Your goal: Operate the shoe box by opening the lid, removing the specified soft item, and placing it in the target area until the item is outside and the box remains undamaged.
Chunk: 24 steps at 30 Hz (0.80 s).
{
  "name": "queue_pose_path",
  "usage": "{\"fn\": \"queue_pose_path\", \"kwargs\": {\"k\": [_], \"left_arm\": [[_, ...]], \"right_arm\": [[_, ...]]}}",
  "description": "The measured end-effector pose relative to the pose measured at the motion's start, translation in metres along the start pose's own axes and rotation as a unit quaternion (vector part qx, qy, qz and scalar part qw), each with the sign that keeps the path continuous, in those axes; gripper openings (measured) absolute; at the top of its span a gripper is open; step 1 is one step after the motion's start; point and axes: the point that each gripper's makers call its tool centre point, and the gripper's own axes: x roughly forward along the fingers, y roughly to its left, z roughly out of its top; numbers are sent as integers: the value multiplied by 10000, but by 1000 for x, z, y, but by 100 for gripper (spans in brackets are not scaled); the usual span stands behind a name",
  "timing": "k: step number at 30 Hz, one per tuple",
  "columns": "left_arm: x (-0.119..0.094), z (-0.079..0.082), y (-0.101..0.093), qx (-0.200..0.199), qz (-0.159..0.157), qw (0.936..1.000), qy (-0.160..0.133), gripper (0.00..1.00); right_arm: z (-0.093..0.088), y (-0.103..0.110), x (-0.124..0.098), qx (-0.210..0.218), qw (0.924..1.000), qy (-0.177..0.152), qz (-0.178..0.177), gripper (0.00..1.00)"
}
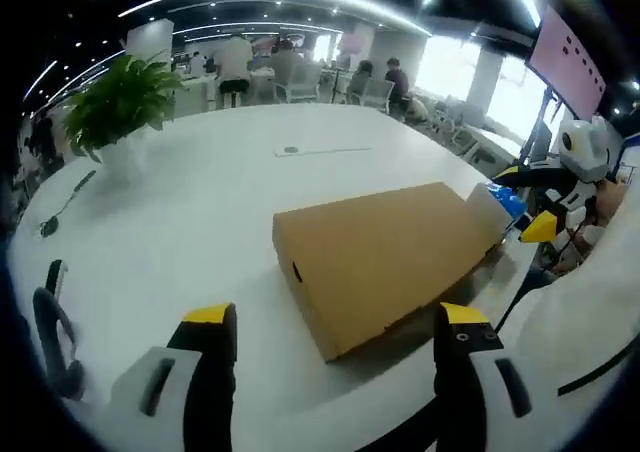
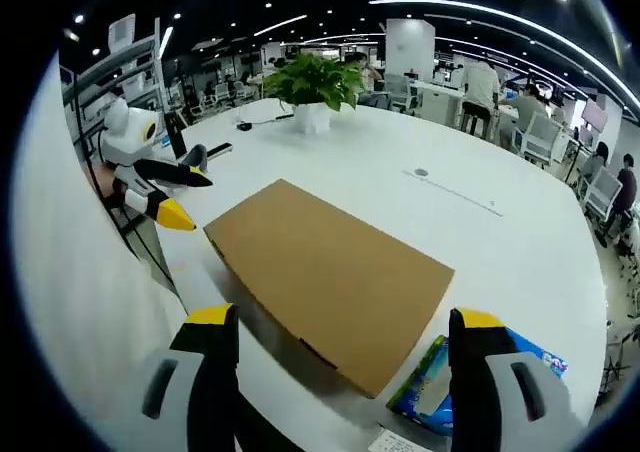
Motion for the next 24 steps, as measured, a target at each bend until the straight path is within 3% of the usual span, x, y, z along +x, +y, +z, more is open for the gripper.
{"fn": "queue_pose_path", "kwargs": {"k": [2,3,4,7,10,13,18,24], "left_arm": [[8,-10,-6,121,-174,9996,175,94],[12,-19,-9,118,-280,9987,412,99],[16,-32,-8,-50,-269,9972,695,98],[19,-28,-5,-59,-201,9986,477,91],[22,-24,-13,-179,-414,9984,338,85],[25,-28,-13,-214,-427,9979,436,84],[28,-22,-5,97,-266,9990,335,80],[36,-29,-8,435,-328,9972,508,75]], "right_arm": [[-4,-3,4,-3,10000,32,-59,80],[-13,-7,5,100,9994,273,-192,78],[-19,-9,7,138,9985,463,-255,75],[-19,-4,10,-18,9989,444,-136,75],[-28,-1,17,-52,9981,614,-89,77],[-29,0,21,3,9979,640,-46,78],[-27,0,27,83,9978,655,-35,79],[-34,-2,35,153,9968,781,-5,77]]}}
